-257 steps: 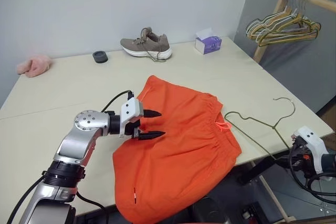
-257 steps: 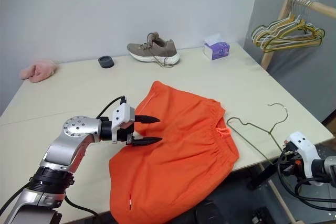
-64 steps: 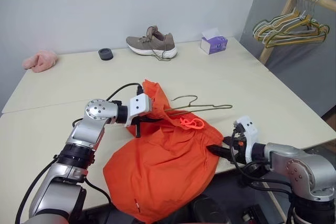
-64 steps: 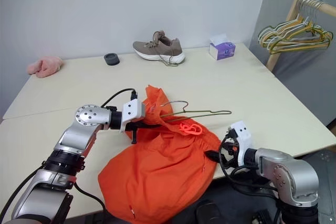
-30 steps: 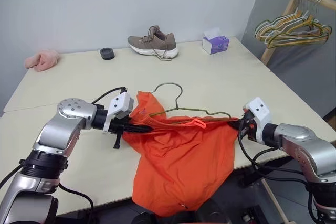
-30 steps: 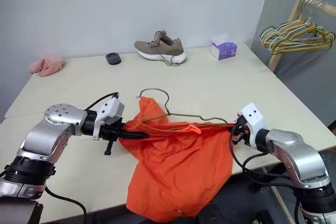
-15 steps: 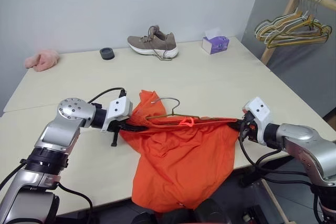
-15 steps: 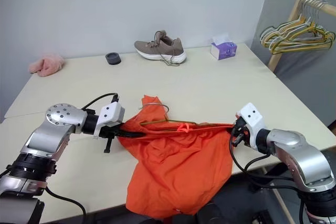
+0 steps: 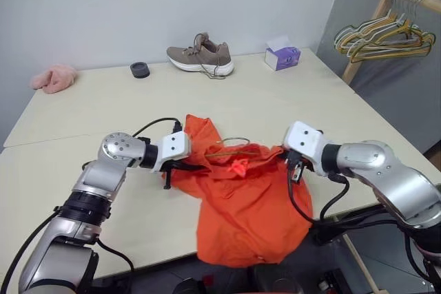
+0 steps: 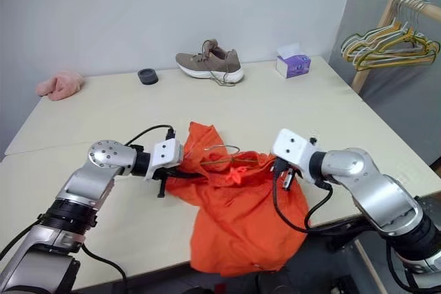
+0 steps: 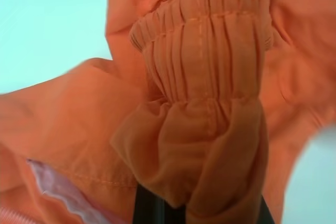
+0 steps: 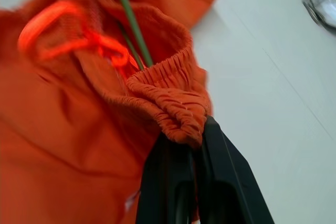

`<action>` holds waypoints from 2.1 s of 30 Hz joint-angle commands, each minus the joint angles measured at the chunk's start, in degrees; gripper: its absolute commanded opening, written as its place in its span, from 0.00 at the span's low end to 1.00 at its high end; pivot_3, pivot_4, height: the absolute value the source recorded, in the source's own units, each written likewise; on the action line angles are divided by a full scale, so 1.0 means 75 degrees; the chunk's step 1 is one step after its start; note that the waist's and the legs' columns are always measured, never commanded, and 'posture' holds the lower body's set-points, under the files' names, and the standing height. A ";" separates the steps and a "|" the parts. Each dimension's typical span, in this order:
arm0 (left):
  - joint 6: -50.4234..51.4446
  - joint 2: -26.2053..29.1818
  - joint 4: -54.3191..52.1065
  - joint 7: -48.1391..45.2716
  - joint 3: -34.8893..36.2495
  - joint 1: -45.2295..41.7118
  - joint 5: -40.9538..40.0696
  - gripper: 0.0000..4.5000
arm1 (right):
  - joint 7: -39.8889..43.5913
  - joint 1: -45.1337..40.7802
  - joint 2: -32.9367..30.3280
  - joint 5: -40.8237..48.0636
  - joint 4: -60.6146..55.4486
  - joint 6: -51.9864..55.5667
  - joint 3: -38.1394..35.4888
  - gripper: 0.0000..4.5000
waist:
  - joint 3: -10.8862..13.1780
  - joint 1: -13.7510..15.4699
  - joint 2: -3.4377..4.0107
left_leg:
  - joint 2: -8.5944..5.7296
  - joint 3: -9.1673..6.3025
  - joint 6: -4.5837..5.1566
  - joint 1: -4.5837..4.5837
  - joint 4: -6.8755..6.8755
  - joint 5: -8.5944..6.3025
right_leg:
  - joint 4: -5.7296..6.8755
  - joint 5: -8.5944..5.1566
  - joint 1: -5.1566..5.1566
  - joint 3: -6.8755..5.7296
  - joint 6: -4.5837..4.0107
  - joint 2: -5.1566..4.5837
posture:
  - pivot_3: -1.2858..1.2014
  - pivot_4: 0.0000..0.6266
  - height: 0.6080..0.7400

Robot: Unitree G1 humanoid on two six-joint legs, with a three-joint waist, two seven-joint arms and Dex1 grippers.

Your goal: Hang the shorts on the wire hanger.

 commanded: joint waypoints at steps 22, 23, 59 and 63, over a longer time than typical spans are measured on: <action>0.0137 -0.0014 -0.0484 0.0069 0.0041 0.0133 0.0017 0.00 | 0.0837 0.0134 -0.0743 -0.1341 0.0749 -0.1087 0.0578 0.60 | -0.0002 -0.0203 -0.0002 | -0.0006 -0.0002 0.0001 -0.0004 0.0010 0.0000 | 0.0003 0.0005 0.0002 -0.0010 -0.0007 -0.0012 | 0.39 0.06 1.00; 0.0148 -0.0009 -0.0505 0.0053 0.0036 0.0143 0.0012 0.00 | 0.0865 0.0018 -0.0633 -0.1464 0.0934 -0.1181 0.0693 0.60 | -0.0002 -0.0212 -0.0002 | -0.0007 -0.0002 0.0001 -0.0004 0.0011 0.0000 | 0.0004 0.0006 0.0002 -0.0009 -0.0007 -0.0012 | 0.39 0.06 1.00; 0.0792 -0.0255 0.0320 0.0403 0.1276 -0.0325 -0.0989 0.72 | 0.2631 0.0017 -0.0372 -0.1841 0.2148 -0.1753 -0.0307 0.00 | -0.0004 -0.0230 -0.0003 | -0.0012 -0.0015 -0.0001 0.0014 0.0023 0.0001 | 0.0054 0.0012 0.0006 -0.0019 -0.0009 -0.0014 | 0.39 0.06 1.00; 0.0581 -0.0262 0.0788 0.0671 0.1512 -0.0510 -0.1008 0.72 | 0.2614 0.0313 -0.0597 -0.1586 0.2137 -0.1379 -0.0730 0.00 | -0.0004 -0.0236 -0.0003 | -0.0010 -0.0014 -0.0001 0.0016 0.0021 0.0001 | 0.0054 0.0012 0.0006 -0.0019 -0.0009 -0.0014 | 0.39 0.06 1.00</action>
